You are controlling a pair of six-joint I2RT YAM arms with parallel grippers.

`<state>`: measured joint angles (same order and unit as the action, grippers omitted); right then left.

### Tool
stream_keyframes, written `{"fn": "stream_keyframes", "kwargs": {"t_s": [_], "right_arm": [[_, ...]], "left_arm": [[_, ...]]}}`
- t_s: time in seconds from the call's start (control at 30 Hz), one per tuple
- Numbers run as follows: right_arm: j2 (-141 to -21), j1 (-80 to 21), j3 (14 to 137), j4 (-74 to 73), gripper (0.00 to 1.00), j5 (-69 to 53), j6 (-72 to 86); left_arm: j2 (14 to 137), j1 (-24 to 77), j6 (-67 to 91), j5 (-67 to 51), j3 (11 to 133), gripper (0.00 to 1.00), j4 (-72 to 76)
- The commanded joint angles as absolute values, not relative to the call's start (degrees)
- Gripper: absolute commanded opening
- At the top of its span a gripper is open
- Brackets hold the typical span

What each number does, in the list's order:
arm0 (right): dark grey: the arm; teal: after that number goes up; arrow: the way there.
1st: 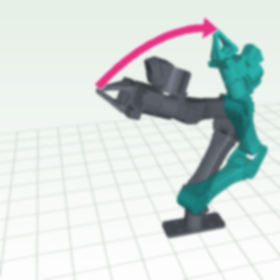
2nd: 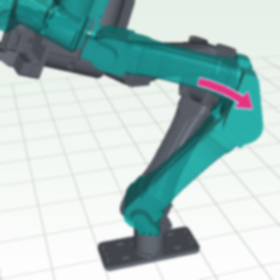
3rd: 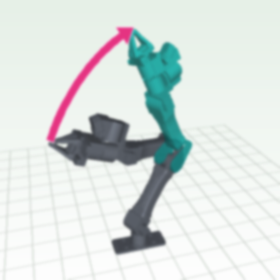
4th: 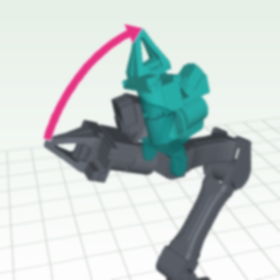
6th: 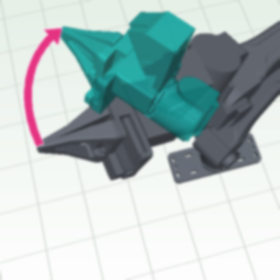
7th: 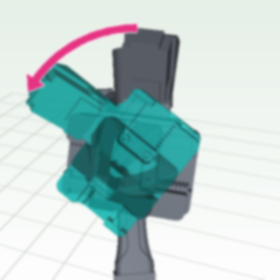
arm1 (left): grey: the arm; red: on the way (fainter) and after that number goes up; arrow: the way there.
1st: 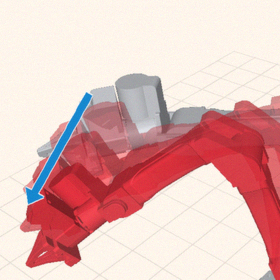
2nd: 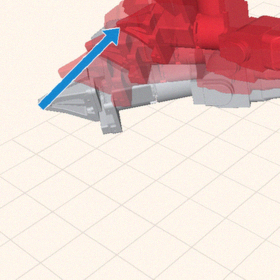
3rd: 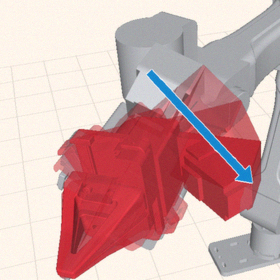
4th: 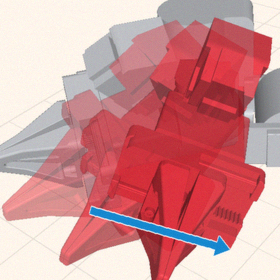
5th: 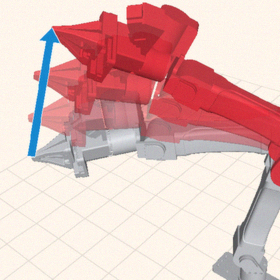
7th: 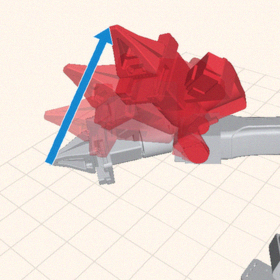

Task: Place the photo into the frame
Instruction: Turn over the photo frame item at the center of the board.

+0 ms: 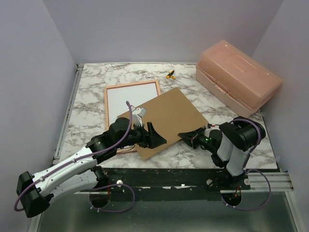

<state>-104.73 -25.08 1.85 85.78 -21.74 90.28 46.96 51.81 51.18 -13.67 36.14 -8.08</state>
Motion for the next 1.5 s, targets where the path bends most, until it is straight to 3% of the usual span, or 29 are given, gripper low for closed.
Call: {"fn": "stream_keyframes", "kwargs": {"t_s": [0.0,0.27,0.43,0.6,0.83,1.17,1.47], "right_arm": [[-106.7,-25.4,1.4,98.4,0.0,-27.9,94.0],[-97.1,-25.4,3.2,90.3,0.0,-28.6,93.4],[-80.5,-25.4,7.6,64.4,0.0,-28.0,85.8],[-60.2,-25.4,19.1,21.3,0.0,-19.9,72.5],[-57.0,-25.4,31.7,-3.0,0.01,-17.9,65.6],[-56.1,-25.4,40.9,-13.4,0.01,-17.5,64.8],[-54.9,-25.5,43.7,-14.7,0.02,-19.3,66.5]], "left_arm": [[48.0,51.6,45.8,-10.9,39.5,0.73,-14.5],[48.1,51.7,43.7,-8.6,41.2,0.8,-18.0],[47.4,52.1,41.7,-6.0,43.3,0.86,-21.7],[46.5,53.0,37.9,-0.8,47.7,0.87,-27.5],[53.1,61.0,30.2,14.8,60.9,0.87,-38.3],[70.0,72.3,22.7,32.2,74.9,0.84,-44.9],[79.2,75.7,21.0,34.4,78.3,0.78,-44.3]]}}
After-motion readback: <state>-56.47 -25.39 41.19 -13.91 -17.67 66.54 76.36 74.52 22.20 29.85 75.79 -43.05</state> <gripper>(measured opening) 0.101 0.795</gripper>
